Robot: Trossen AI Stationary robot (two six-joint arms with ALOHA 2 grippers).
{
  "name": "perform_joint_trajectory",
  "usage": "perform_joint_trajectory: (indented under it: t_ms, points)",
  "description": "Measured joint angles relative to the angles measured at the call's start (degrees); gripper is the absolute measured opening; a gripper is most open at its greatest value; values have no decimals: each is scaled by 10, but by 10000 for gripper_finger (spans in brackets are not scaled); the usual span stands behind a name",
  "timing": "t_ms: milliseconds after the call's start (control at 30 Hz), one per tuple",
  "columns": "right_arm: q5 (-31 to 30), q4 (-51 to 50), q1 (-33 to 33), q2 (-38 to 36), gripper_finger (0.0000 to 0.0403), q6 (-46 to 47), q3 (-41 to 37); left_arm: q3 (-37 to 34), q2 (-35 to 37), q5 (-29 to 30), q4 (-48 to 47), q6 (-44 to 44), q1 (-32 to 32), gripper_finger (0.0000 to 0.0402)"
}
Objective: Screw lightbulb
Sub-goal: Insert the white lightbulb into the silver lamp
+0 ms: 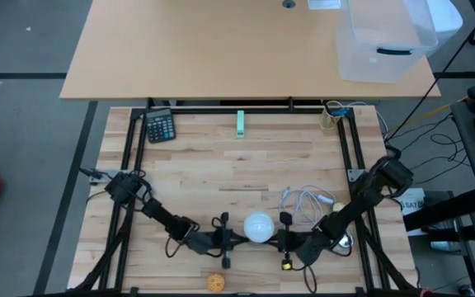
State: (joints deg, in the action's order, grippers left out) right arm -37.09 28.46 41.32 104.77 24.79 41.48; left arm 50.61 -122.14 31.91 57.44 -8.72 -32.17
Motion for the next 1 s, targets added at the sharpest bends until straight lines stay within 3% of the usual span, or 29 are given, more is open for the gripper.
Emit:
perform_joint_trajectory:
  t_ms: [433, 633, 1000]
  points:
    - [-14, -3, -41, 75, 2, -31, 60, 0, 0, 2, -29, -19, 11, 0]
    - [-47, -9, -55, 78, 2, -45, 60, 0, 0, 9, -36, -18, 12, 0]
    - [-51, -19, -100, 78, 2, -80, 60, 0, 0, 18, -43, -25, 12, 0]
